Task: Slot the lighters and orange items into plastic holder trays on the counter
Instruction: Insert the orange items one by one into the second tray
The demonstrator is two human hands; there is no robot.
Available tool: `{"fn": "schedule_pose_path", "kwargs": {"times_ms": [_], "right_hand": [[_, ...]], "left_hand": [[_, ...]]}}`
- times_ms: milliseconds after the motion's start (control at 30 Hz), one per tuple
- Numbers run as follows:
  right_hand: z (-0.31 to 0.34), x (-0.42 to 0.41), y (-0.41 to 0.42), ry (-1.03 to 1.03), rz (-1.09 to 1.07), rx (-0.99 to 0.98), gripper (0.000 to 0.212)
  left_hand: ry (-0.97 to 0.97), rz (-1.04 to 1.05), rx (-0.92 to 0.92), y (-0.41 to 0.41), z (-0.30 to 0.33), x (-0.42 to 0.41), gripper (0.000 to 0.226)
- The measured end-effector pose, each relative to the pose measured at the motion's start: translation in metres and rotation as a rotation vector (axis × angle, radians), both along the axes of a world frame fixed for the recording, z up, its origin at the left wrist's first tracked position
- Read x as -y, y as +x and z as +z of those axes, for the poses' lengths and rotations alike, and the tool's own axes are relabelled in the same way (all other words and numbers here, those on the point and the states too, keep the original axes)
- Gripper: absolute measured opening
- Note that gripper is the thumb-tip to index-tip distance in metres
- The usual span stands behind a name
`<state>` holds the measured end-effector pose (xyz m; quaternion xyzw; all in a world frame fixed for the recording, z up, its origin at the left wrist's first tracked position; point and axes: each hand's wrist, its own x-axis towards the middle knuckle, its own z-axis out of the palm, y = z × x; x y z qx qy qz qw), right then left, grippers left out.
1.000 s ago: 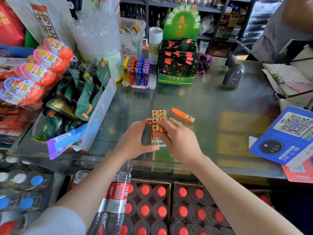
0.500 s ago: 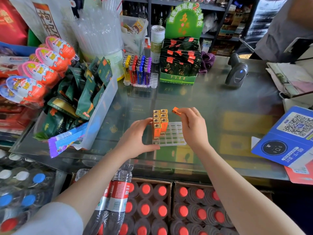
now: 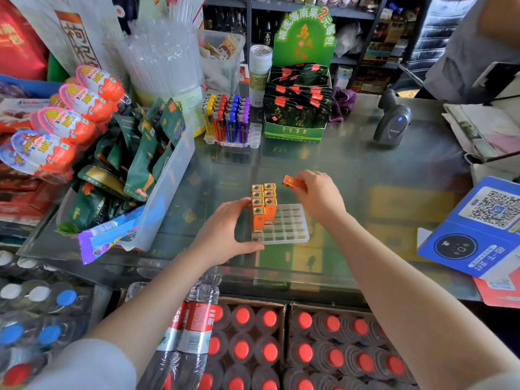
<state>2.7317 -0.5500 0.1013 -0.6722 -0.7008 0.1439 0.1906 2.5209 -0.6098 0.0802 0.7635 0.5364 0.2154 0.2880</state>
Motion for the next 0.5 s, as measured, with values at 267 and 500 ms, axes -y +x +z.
{"fn": "schedule_pose_path", "kwargs": {"times_ms": [267, 500], "right_hand": [[0.019, 0.066, -0.014, 0.181, 0.105, -0.919, 0.013], [0.001, 0.091, -0.023, 0.134, 0.101, -0.794, 0.022]], "left_hand": [[0.027, -0.011, -0.009, 0.0, -0.001, 0.0, 0.079], [0.03, -0.011, -0.017, 0.002, 0.003, 0.002, 0.08]]}}
